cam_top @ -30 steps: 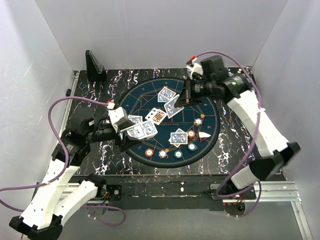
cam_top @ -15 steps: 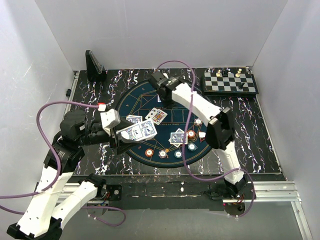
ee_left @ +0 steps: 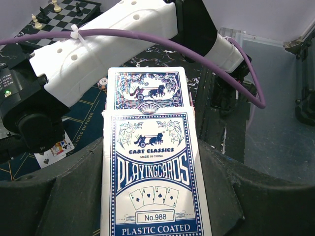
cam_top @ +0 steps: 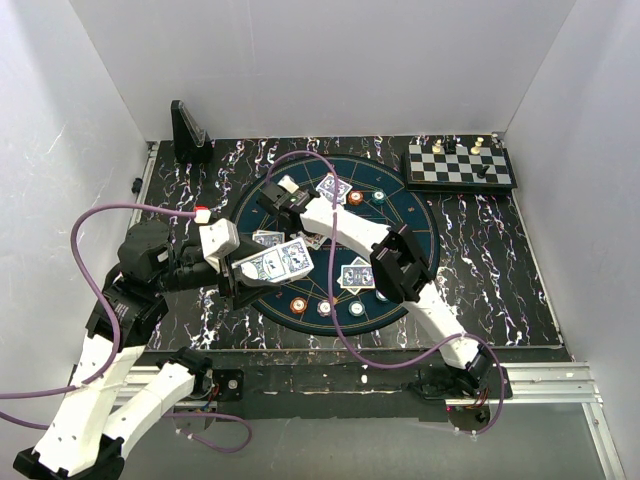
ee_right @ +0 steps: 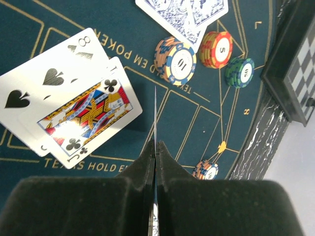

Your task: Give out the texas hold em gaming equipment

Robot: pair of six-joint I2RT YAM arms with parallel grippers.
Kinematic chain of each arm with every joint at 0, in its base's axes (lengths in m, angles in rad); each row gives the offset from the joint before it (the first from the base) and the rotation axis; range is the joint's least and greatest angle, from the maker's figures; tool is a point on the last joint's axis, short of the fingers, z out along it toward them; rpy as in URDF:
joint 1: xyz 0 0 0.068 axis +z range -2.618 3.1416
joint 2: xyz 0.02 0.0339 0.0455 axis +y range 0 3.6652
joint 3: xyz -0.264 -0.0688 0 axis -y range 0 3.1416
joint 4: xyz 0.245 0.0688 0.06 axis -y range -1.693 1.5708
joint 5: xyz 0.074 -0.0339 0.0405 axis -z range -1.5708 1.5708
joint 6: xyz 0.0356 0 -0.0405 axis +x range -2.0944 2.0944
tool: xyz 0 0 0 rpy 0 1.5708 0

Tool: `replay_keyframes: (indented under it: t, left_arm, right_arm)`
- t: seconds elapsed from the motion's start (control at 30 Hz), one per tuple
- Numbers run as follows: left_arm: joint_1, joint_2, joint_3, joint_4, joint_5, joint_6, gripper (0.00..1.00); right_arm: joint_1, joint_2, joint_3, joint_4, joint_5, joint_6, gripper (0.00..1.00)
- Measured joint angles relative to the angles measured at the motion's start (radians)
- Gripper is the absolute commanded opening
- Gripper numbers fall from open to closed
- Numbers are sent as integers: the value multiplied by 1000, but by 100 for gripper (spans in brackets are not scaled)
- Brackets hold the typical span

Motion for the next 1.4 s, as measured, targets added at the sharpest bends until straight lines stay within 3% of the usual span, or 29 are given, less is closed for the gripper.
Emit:
replay_keyframes:
  t: [0.23, 0.5, 0.7, 0.8, 1.13, 1.4]
  left_arm:
    - [0, 0, 0, 0, 0, 0, 2]
    - [0, 0, 0, 0, 0, 0, 3]
    - [0, 0, 0, 0, -1, 2, 3]
    - [0, 1, 5, -1, -2, 5, 3]
    - [0, 2, 25, -2, -10, 17, 3]
    - [0, 4, 29, -3, -11, 28, 3]
  right_arm:
    - [7, 26, -3, 38, 72, -32, 1]
    - [45, 43, -39, 43, 37, -9, 3]
    - [69, 54, -64, 46, -43, 29, 39]
    - [68, 51, -77, 43, -56, 36, 48]
    - [43, -8, -134, 73, -134, 47, 63]
    - [39, -103, -245, 119, -346, 75, 69]
